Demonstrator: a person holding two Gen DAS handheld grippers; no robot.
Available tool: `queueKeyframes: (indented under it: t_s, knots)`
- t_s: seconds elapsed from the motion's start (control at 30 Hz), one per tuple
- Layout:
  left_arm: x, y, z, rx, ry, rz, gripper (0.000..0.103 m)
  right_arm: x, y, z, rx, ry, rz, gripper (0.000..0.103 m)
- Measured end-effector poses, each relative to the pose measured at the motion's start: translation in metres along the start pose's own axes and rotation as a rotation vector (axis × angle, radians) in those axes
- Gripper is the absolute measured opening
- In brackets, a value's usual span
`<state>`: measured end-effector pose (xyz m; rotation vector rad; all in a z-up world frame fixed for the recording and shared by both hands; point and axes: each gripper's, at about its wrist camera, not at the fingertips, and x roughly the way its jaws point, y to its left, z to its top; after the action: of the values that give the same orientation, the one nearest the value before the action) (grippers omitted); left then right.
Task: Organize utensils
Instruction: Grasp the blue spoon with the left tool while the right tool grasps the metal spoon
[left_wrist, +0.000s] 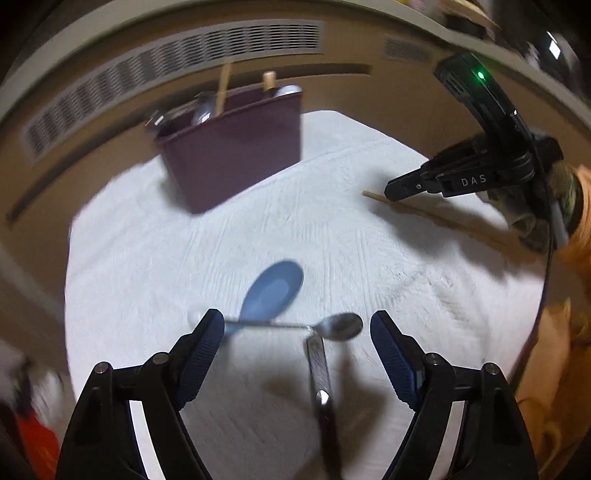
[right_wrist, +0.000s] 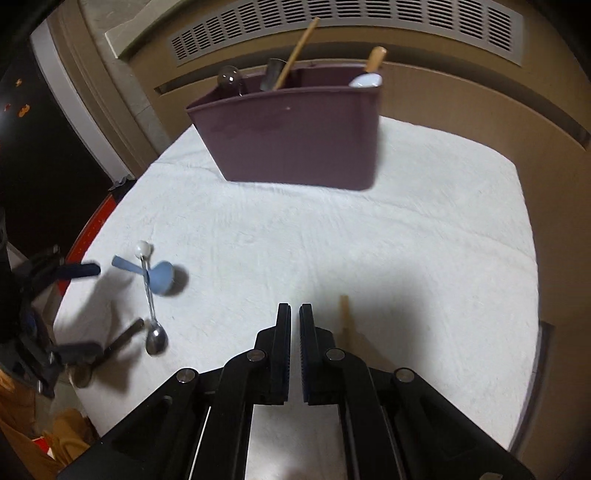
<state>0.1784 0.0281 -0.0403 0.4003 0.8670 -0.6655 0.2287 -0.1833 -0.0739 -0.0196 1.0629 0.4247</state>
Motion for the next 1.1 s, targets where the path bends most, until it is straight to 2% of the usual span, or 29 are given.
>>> queueKeyframes:
  t_s: [0.07, 0.13, 0.17, 0.23, 0.27, 0.33, 0.37, 0.5, 0.53, 0.57, 0.63, 0.77, 0.83, 0.9, 1.1]
  knots:
    - [0.007, -0.003, 0.013, 0.112, 0.023, -0.035, 0.081, -0.004, -0.002, -0.012, -0.008, 0.004, 0.007, 0.005]
    - [0.02, -0.001, 0.025, 0.167, 0.073, -0.064, 0.081, -0.006, 0.004, -0.017, -0.016, 0.001, 0.01, 0.005]
    - [0.025, 0.001, 0.028, 0.179, 0.091, -0.056, 0.081, -0.008, 0.006, -0.022, -0.022, 0.0, 0.018, 0.005]
    - [0.04, 0.007, 0.035, 0.173, 0.141, -0.052, 0.079, -0.012, 0.008, -0.03, -0.037, -0.003, 0.028, 0.007]
    - [0.046, 0.009, 0.036, 0.165, 0.161, -0.046, 0.072, -0.012, 0.009, -0.033, -0.046, -0.002, 0.025, 0.009]
    - [0.059, 0.013, 0.035, 0.143, 0.206, -0.056, 0.062, -0.014, 0.011, -0.037, -0.064, 0.002, 0.011, 0.02]
    - [0.064, 0.016, 0.034, 0.122, 0.222, -0.053, 0.059, -0.014, 0.01, -0.039, -0.07, 0.003, 0.006, 0.022]
    - [0.08, 0.029, 0.031, -0.004, 0.251, -0.078, 0.057, -0.013, 0.006, -0.042, -0.076, 0.01, -0.004, 0.024]
    - [0.08, 0.031, 0.029, -0.031, 0.232, -0.07, 0.055, -0.012, 0.006, -0.042, -0.074, 0.012, -0.003, 0.027]
    - [0.08, 0.032, 0.029, -0.041, 0.224, -0.063, 0.044, -0.011, 0.007, -0.043, -0.074, 0.014, -0.004, 0.028]
    - [0.075, 0.036, 0.028, -0.084, 0.208, -0.025, 0.041, -0.011, 0.011, -0.043, -0.082, 0.016, -0.008, 0.03]
    - [0.056, 0.051, 0.031, -0.232, 0.134, -0.014, 0.037, -0.014, 0.029, -0.039, -0.127, 0.007, -0.01, 0.034]
    - [0.035, 0.063, 0.037, -0.321, 0.044, -0.028, 0.037, -0.015, 0.04, -0.037, -0.155, 0.0, -0.018, 0.036]
    - [0.016, 0.07, 0.045, -0.366, -0.023, -0.031, 0.037, -0.014, 0.055, -0.033, -0.196, -0.007, -0.021, 0.036]
    - [-0.052, 0.077, 0.044, -0.438, -0.26, 0.066, 0.035, -0.013, 0.097, -0.02, -0.302, -0.031, 0.009, 0.036]
